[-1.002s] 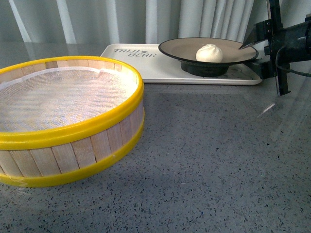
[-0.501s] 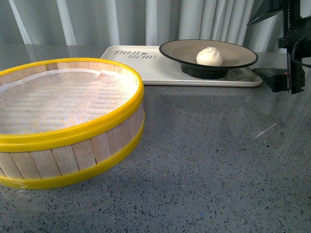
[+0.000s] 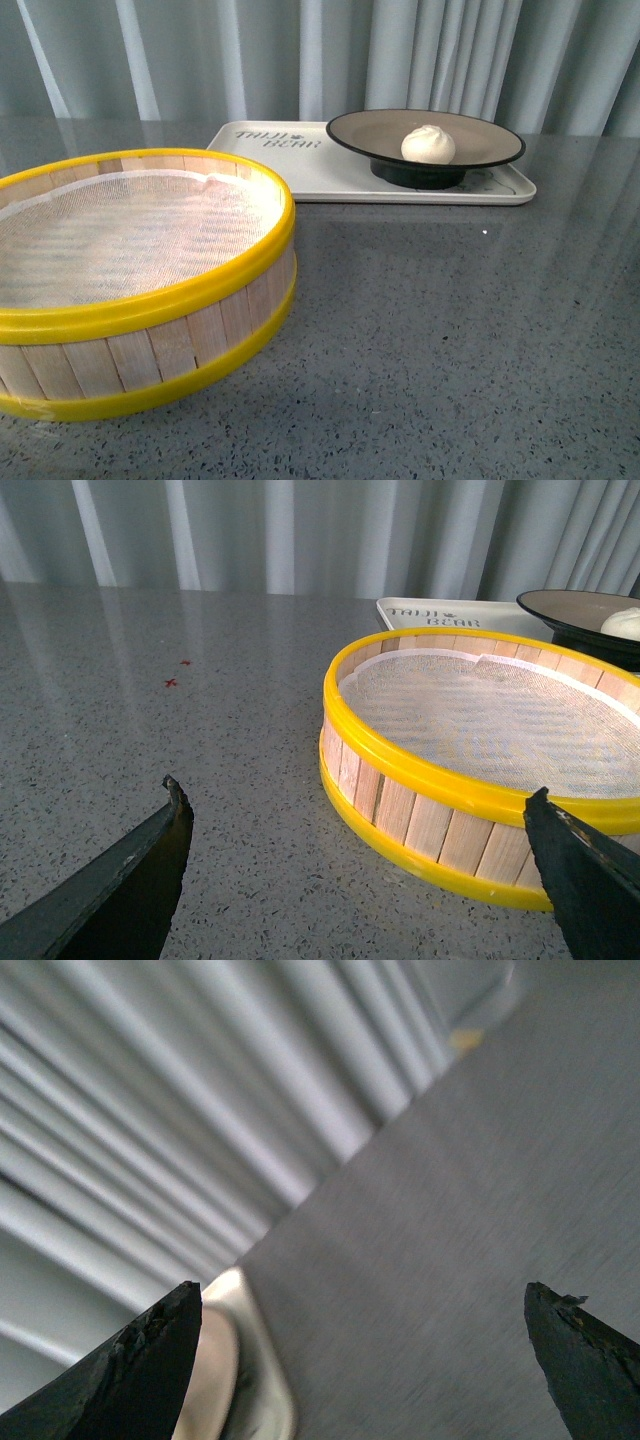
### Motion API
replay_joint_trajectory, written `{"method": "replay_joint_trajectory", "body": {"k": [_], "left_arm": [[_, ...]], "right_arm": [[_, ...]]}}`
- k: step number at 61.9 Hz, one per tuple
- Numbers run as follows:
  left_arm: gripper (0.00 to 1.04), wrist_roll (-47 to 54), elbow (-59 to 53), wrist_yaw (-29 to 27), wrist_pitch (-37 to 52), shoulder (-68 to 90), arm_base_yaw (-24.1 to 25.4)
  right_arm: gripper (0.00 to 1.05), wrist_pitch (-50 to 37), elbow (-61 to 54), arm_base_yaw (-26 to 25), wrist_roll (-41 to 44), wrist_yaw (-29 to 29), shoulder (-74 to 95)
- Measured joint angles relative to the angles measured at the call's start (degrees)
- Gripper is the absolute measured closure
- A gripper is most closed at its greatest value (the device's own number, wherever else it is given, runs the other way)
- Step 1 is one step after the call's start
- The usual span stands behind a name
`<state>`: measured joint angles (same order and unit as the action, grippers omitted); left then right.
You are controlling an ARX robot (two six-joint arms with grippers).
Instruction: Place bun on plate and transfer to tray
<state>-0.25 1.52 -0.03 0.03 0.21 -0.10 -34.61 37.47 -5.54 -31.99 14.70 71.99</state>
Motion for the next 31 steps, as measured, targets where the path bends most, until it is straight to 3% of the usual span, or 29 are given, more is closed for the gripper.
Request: {"method": "replay_joint_trajectory", "body": {"k": [7,13,16,20,22,31], "left_arm": [[0.07,0.0,0.0,0.0,0.0,0.0,0.0],[0.07,0.0,0.0,0.0,0.0,0.0,0.0],[0.07,0.0,0.0,0.0,0.0,0.0,0.0],[0.07,0.0,0.0,0.0,0.0,0.0,0.0],[0.07,0.0,0.0,0.0,0.0,0.0,0.0],[0.07,0.0,0.0,0.0,0.0,0.0,0.0]], "right_arm": [[0.09,-8.5,-8.5,-1.8,19.9,-1.3,-10.8],[0.09,-12.0,-15.2,-1.6,31.2,-4.1,-18.5],[0.17,-2.4,-15.4,-2.4,32.0,-13.8,-23.8],[0.28,7.5,-16.0,-2.5,32.0,-20.5,-28.1],[0.35,10.9,-17.3,-2.2,31.9,-21.5,-30.0],[0.6,11.6,-22.5,-0.5,31.9,-20.6,-33.2]]}}
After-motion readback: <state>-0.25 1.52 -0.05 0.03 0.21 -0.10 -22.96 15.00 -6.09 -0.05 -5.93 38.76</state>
